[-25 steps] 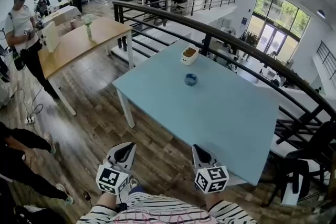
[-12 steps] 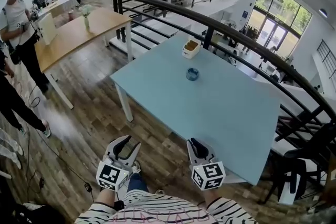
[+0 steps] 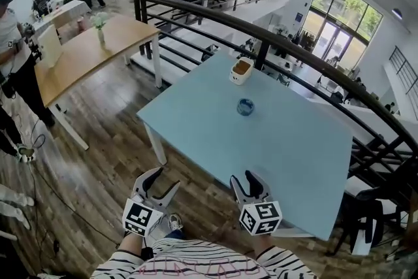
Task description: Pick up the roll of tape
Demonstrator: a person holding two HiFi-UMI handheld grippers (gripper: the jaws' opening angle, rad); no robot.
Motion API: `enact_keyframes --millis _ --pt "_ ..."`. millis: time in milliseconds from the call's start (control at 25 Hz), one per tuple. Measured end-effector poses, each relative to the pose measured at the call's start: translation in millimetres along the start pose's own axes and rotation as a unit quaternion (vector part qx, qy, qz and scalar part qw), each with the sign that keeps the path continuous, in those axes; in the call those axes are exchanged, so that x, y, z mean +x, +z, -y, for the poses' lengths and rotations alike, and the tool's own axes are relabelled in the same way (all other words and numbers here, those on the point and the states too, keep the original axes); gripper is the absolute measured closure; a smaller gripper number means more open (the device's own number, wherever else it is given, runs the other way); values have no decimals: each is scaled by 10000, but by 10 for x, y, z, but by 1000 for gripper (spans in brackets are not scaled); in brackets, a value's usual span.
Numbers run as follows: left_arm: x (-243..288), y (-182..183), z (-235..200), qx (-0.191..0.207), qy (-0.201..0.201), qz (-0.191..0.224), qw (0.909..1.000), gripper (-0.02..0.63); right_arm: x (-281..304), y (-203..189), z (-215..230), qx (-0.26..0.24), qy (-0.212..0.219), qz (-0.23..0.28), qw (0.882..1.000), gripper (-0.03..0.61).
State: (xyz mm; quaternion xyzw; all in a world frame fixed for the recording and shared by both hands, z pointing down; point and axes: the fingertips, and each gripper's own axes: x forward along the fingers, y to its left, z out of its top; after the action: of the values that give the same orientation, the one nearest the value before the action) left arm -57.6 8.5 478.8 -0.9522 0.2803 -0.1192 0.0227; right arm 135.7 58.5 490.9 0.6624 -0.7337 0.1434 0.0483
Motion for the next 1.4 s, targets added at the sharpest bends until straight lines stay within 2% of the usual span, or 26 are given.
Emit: enact_keyframes --millis 440,720,880,1080,1400 --pt "397 -36 -1055 202 -330 -22 9992 394 980 295 -65 68 -450 80 9989 382" --pt "541 -113 -1612 190 -476 -45 9987 394 1495 507 -64 -141 -689 90 9975 382" --pt "701 -148 -1697 126 -530 -3 9985 394 1676 646 121 -383 -727 2 9966 382" --pt "893 -114 -1862 52 -478 0 9988 394 2005 795 326 -792 -558 -336 9947 382" --pt "1241 -38 -1991 -57 -221 17 9997 396 2438 964 948 -1508 -430 -900 9835 382"
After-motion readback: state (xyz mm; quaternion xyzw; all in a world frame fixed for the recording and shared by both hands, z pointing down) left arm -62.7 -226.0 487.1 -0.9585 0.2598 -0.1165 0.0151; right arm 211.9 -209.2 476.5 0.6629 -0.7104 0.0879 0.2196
